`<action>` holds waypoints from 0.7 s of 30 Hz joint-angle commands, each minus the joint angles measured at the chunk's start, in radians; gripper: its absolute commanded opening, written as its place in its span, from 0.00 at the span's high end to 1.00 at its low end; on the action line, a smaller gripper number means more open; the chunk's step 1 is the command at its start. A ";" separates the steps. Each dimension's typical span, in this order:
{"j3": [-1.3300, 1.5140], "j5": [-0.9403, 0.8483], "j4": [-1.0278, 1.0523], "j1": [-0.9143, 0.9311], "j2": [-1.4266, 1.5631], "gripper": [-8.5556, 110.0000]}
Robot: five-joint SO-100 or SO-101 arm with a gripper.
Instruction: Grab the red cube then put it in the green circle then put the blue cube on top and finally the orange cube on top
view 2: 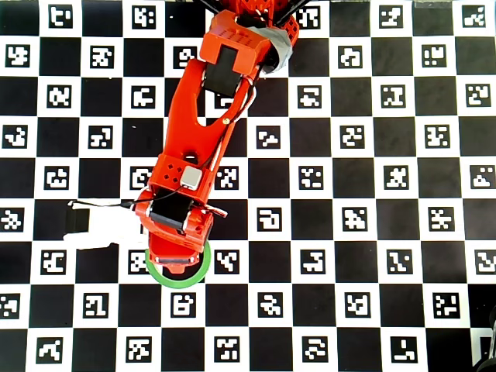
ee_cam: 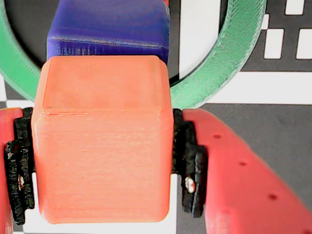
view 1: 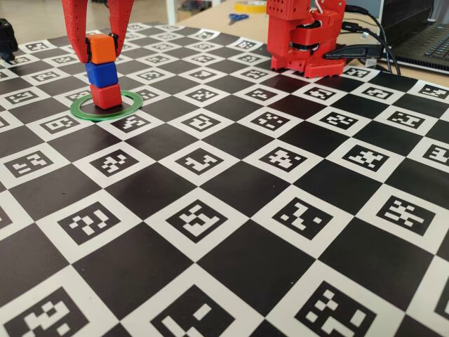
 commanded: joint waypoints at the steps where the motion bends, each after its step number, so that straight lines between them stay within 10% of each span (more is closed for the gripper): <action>1: -0.011 0.015 -0.009 0.005 0.049 0.76; 21: -0.075 0.037 0.061 0.015 0.104 0.57</action>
